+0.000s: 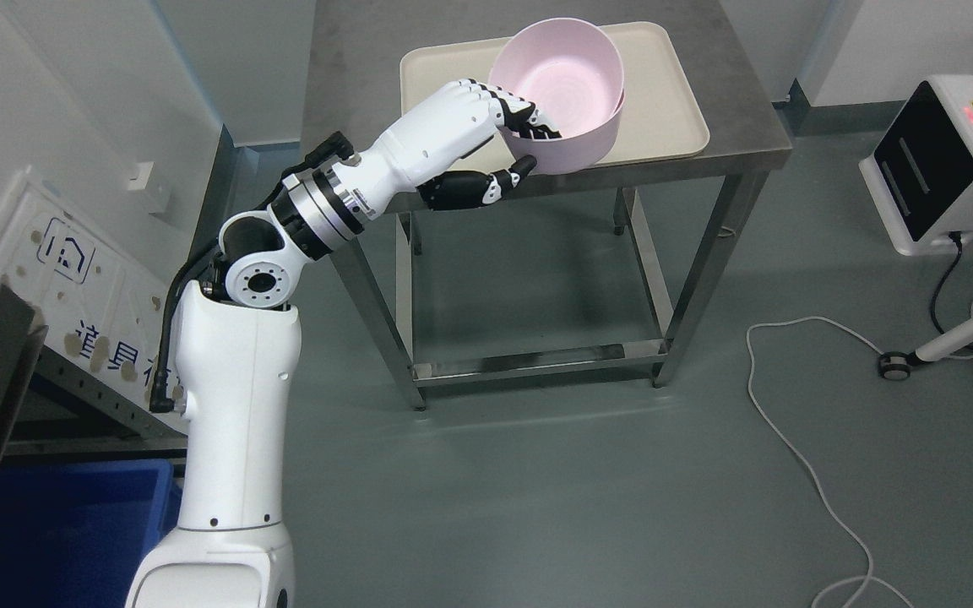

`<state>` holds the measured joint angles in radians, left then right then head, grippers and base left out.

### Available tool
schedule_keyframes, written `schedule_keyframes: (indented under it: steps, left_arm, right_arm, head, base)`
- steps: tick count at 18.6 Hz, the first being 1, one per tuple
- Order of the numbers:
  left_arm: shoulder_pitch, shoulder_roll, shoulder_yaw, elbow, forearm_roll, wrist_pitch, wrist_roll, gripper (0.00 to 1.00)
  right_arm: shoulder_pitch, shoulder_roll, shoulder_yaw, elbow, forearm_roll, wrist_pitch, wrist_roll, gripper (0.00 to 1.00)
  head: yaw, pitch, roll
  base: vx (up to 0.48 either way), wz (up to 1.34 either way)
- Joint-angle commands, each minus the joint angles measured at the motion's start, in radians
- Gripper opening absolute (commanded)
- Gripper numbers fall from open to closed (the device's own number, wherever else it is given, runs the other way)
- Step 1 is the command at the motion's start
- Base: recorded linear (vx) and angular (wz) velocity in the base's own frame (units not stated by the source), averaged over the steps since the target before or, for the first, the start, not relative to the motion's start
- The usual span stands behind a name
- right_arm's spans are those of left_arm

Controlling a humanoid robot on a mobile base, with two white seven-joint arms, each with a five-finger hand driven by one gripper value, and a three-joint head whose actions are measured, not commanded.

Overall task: Stack pink IKEA bowls on left shelf middle
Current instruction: 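Carry the stacked bowls in the left hand while turning toward the blue bins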

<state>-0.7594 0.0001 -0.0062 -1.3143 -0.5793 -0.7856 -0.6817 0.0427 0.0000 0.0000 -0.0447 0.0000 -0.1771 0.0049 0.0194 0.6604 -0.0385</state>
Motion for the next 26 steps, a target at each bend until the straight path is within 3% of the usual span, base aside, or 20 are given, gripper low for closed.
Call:
schedule_keyframes:
  steps: [1, 7, 14, 20, 26]
  left_arm:
    - [0.005, 0.017, 0.011, -0.014, 0.003, 0.000, 0.001, 0.05]
    - [0.005, 0.017, -0.058, -0.034, 0.022, 0.000, 0.007, 0.06]
    - [0.005, 0.017, -0.002, -0.034, 0.032, 0.000, 0.007, 0.06]
    - [-0.008, 0.017, -0.086, -0.034, 0.038, 0.000, 0.036, 0.07]
    - [-0.037, 0.017, -0.044, -0.034, 0.041, 0.000, 0.059, 0.07]
  right_arm:
    - [0.000, -0.017, -0.011, 0.000, 0.008, 0.001, 0.000, 1.00]
    - [0.000, -0.017, -0.011, 0.000, 0.008, 0.001, 0.000, 1.00]
    - [0.000, -0.017, -0.011, 0.000, 0.008, 0.001, 0.000, 1.00]
    - [0.000, -0.017, -0.011, 0.000, 0.008, 0.001, 0.000, 1.00]
    - [0.000, -0.017, -0.011, 0.000, 0.008, 0.001, 0.000, 1.00]
  head:
    - [0.0000, 0.000, 0.000]
    - [0.0000, 0.000, 0.000]
    - [0.0000, 0.000, 0.000]
    - [0.0000, 0.000, 0.000]
    - [0.0000, 0.000, 0.000]
  base:
    - [-0.234, 0.05]
    - [-0.277, -0.29]
    - [-0.320, 0.31]
    - [-0.339, 0.36]
    - [-0.347, 0.25]
